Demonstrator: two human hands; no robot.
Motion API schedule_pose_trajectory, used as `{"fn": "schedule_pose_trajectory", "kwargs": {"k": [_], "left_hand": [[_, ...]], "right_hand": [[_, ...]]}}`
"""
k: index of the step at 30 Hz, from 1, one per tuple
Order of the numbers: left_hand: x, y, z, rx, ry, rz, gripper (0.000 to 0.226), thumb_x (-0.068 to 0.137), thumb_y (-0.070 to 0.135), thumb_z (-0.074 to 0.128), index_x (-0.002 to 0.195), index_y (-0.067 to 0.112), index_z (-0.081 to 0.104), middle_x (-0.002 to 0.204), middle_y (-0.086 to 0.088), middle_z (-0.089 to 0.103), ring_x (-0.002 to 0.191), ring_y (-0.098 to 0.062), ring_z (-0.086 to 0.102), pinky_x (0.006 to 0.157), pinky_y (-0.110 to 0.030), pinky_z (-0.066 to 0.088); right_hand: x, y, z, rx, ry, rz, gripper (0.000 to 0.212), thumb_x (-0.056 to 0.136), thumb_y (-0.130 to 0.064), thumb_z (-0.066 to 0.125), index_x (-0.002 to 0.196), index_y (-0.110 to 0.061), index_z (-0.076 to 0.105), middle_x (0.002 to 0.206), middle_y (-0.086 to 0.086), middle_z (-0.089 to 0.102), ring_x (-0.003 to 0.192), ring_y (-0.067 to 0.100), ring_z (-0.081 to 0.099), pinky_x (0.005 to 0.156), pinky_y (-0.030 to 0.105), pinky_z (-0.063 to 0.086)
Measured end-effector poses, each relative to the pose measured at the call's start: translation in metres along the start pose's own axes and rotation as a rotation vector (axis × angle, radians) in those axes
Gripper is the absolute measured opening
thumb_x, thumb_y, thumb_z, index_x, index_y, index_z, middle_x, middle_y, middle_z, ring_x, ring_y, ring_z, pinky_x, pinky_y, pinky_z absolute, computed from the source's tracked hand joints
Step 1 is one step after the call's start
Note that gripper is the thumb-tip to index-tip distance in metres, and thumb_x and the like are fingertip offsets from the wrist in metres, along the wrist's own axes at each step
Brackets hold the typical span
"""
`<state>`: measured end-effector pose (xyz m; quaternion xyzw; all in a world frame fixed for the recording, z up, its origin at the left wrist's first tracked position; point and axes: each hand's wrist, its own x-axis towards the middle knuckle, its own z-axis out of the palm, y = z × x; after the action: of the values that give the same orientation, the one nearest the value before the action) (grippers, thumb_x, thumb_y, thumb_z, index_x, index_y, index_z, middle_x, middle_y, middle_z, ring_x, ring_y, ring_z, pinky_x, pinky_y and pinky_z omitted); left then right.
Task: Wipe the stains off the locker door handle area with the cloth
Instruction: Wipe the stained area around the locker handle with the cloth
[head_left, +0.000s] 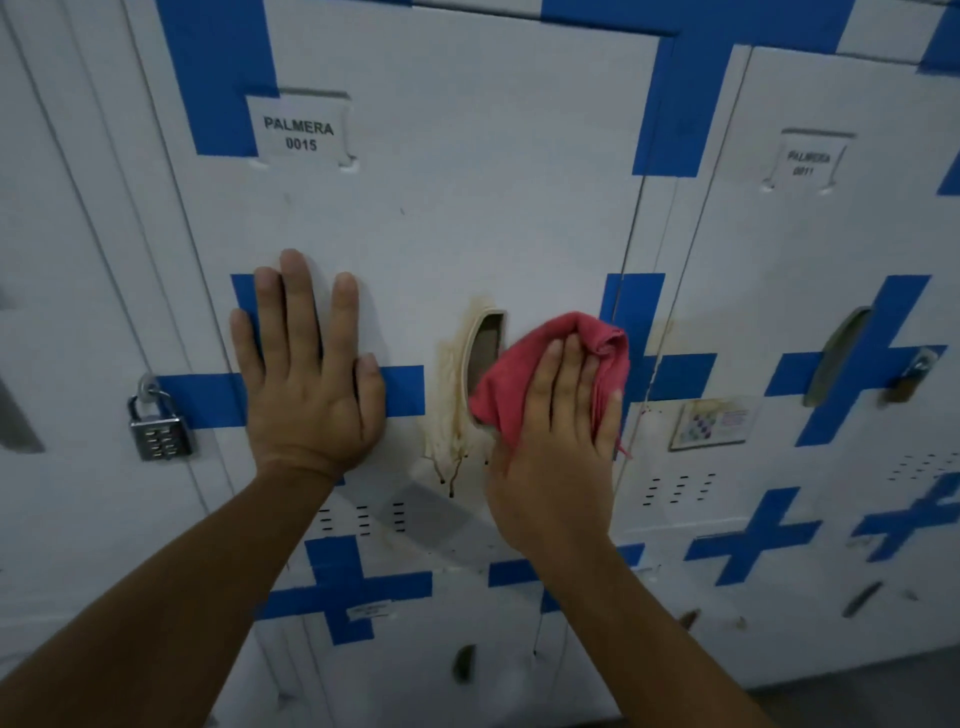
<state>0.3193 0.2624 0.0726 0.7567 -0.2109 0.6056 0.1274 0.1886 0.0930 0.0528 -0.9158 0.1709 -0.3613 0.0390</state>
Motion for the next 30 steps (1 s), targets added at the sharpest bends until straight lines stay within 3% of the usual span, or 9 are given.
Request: {"fn": "schedule_pose_trajectory", "kwargs": {"k": [7,12,15,19,23,26,28,30], "left_hand": [[0.002,0.0,-0.006,-0.022,-0.041,-0.01,0.063,0.102,0.035,0.03,0.158,0.01,0.017,0.162,-0.026,0.015,0.153,-0.028,-0.008,0.124,-0.051,-0.001],[0.006,0.001,-0.027,-0.145,-0.081,-0.018,0.058,0.101,0.029,0.035,0.156,0.01,0.03,0.163,-0.021,0.017,0.154,-0.032,0.008,0.124,-0.052,0.007],[0.014,-0.02,-0.041,-0.181,-0.088,0.057,0.054,0.1,0.03,0.034,0.15,0.011,0.043,0.16,-0.018,0.028,0.149,-0.032,0.024,0.119,-0.052,0.019],[0.016,-0.048,-0.045,-0.133,-0.121,0.228,0.055,0.103,0.033,0.03,0.153,0.01,0.038,0.162,-0.017,0.027,0.15,-0.03,0.024,0.12,-0.047,0.017],[0.011,-0.049,-0.038,-0.085,-0.107,0.265,0.058,0.103,0.033,0.03,0.155,0.009,0.031,0.163,-0.018,0.023,0.152,-0.031,0.019,0.122,-0.05,0.014],[0.008,-0.04,-0.032,-0.115,-0.083,0.206,0.059,0.101,0.034,0.033,0.153,0.006,0.034,0.161,-0.02,0.025,0.151,-0.034,0.02,0.122,-0.054,0.012],[0.007,-0.034,-0.03,-0.141,-0.071,0.169,0.06,0.1,0.034,0.034,0.152,0.005,0.036,0.161,-0.021,0.025,0.151,-0.035,0.02,0.123,-0.055,0.011],[0.007,-0.03,-0.031,-0.156,-0.065,0.147,0.06,0.099,0.034,0.035,0.152,0.004,0.037,0.16,-0.021,0.026,0.151,-0.036,0.02,0.123,-0.055,0.009]], "right_hand": [[-0.028,0.019,0.022,-0.019,-0.079,-0.036,0.089,0.084,-0.033,0.041,0.155,-0.01,-0.007,0.163,0.009,0.0,0.15,0.025,-0.002,0.12,0.054,0.006],[-0.056,0.026,0.044,0.048,-0.098,0.107,0.092,0.088,-0.032,0.053,0.155,-0.01,-0.006,0.163,0.01,0.0,0.15,0.032,-0.001,0.118,0.058,0.011],[-0.089,0.008,0.076,0.059,-0.204,-0.1,0.109,0.077,-0.036,0.07,0.155,-0.01,-0.002,0.161,0.014,0.009,0.146,0.04,0.012,0.117,0.057,0.014],[-0.116,-0.033,0.111,0.112,-0.333,-0.219,0.124,0.06,-0.032,0.081,0.156,-0.011,0.005,0.161,0.009,0.011,0.144,0.036,0.022,0.112,0.053,0.026],[-0.106,-0.064,0.112,0.116,-0.361,-0.387,0.11,0.062,-0.033,0.076,0.155,-0.015,0.019,0.157,0.005,0.027,0.139,0.034,0.037,0.115,0.052,0.023],[-0.081,-0.077,0.1,0.207,-0.313,-0.527,0.098,0.072,-0.024,0.071,0.154,-0.022,0.018,0.154,-0.002,0.037,0.141,0.023,0.035,0.113,0.043,0.025],[-0.059,-0.087,0.085,0.256,-0.239,-0.613,0.082,0.079,-0.023,0.066,0.152,-0.024,0.029,0.152,-0.002,0.041,0.139,0.019,0.036,0.114,0.039,0.024],[-0.036,-0.096,0.067,0.278,-0.136,-0.667,0.067,0.08,-0.025,0.064,0.144,-0.023,0.044,0.144,0.002,0.05,0.133,0.021,0.041,0.11,0.037,0.036]]}}
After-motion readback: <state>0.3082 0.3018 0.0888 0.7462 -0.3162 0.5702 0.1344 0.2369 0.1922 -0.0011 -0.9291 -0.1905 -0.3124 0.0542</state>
